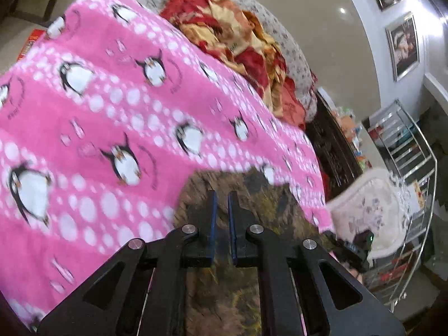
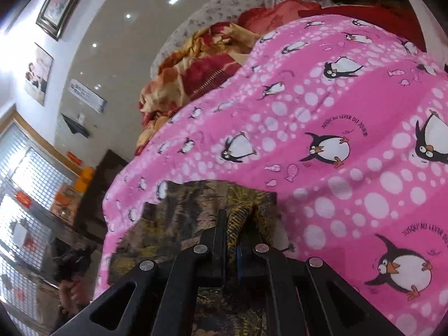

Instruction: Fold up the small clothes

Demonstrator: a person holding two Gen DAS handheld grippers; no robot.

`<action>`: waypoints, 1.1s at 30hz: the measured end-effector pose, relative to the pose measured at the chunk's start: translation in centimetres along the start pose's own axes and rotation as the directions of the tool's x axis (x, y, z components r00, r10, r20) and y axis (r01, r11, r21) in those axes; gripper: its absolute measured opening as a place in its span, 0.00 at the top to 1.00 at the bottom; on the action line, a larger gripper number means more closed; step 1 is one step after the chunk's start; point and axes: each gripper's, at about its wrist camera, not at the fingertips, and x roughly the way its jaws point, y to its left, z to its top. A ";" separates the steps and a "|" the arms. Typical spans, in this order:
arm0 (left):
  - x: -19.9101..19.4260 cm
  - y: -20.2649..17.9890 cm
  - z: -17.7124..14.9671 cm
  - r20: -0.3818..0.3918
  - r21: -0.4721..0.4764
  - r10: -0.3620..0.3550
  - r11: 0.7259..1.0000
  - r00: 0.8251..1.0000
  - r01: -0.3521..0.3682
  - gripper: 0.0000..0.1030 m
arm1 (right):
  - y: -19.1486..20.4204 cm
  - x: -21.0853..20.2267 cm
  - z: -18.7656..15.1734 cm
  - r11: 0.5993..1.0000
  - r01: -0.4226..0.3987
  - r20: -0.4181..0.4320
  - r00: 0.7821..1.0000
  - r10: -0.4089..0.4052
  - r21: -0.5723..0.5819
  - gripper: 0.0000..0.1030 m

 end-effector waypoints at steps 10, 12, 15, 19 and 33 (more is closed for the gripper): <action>0.2 -4.5 -10.8 -0.292 0.223 -0.082 0.963 0.953 0.151 0.84 | -1.6 -1.8 -3.2 0.999 -0.023 0.014 1.000 0.022 0.026 0.96; 1.6 -3.4 -11.5 -0.311 0.212 -0.025 0.973 0.950 0.095 0.84 | -1.7 -1.7 -3.4 1.000 -0.012 0.005 1.000 0.012 0.021 0.96; 3.1 -0.2 -11.0 -0.287 0.156 0.033 0.988 0.957 0.012 0.87 | -1.6 -1.8 -3.3 1.000 -0.012 0.006 1.000 0.012 0.029 0.96; 2.7 0.5 -10.4 -0.250 0.143 -0.010 0.989 0.968 0.047 0.87 | -0.7 -2.2 -3.2 1.000 -0.020 0.013 1.000 0.019 0.009 0.96; -1.6 0.9 -3.8 -0.094 0.076 -0.127 0.988 0.988 0.134 0.42 | -0.2 -1.9 -3.5 1.000 -0.013 0.003 1.000 0.013 0.011 0.96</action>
